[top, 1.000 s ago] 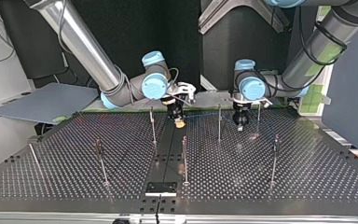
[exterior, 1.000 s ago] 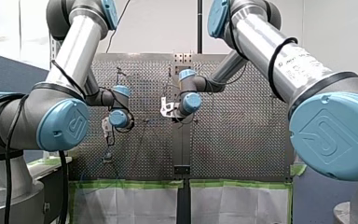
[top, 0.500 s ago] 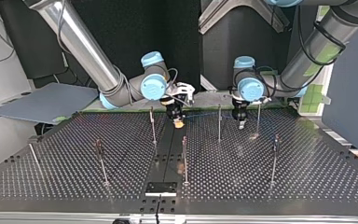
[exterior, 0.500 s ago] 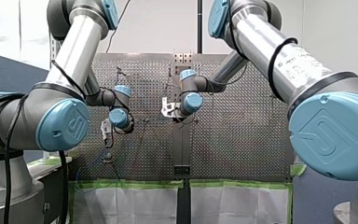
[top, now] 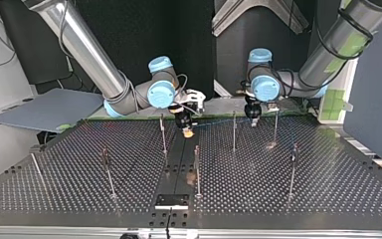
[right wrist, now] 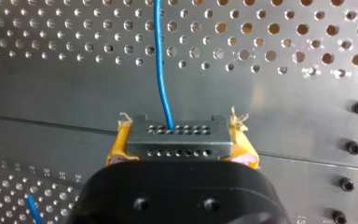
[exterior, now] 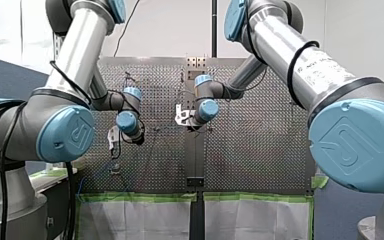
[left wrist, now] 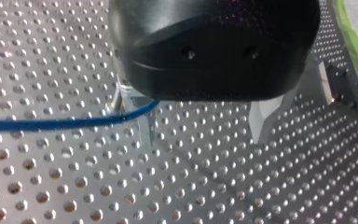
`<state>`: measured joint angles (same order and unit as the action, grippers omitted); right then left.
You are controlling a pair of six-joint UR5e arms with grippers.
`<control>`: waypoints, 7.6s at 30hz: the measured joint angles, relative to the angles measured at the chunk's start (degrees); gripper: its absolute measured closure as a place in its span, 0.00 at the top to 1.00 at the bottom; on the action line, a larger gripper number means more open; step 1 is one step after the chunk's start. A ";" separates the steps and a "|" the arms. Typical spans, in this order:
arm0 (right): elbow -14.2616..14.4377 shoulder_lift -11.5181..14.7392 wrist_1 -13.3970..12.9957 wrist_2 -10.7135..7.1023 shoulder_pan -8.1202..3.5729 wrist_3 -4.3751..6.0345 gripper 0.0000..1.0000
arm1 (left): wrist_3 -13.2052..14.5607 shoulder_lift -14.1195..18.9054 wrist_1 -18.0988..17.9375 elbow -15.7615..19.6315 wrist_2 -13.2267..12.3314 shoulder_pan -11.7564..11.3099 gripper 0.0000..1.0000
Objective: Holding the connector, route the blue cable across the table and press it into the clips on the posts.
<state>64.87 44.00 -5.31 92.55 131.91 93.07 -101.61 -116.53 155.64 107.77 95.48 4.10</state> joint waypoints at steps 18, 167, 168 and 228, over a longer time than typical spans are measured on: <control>-0.03 0.00 0.63 -0.11 -0.07 0.13 0.00 | -1.30 8.87 -1.19 6.22 -0.01 2.17 1.00; 2.68 24.87 9.80 -6.96 -4.40 4.38 0.00 | -6.05 16.89 4.97 -11.63 12.89 17.18 0.00; 2.68 24.70 9.77 -7.01 -4.50 4.39 0.00 | -6.02 16.58 4.64 -11.85 12.69 17.00 0.00; -0.47 18.77 8.73 -11.97 -13.53 4.35 0.00 | -4.51 4.56 12.21 -25.89 8.61 11.99 1.00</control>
<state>64.40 62.78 3.42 80.59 118.38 97.42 -106.12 -111.96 167.85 81.88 104.09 16.09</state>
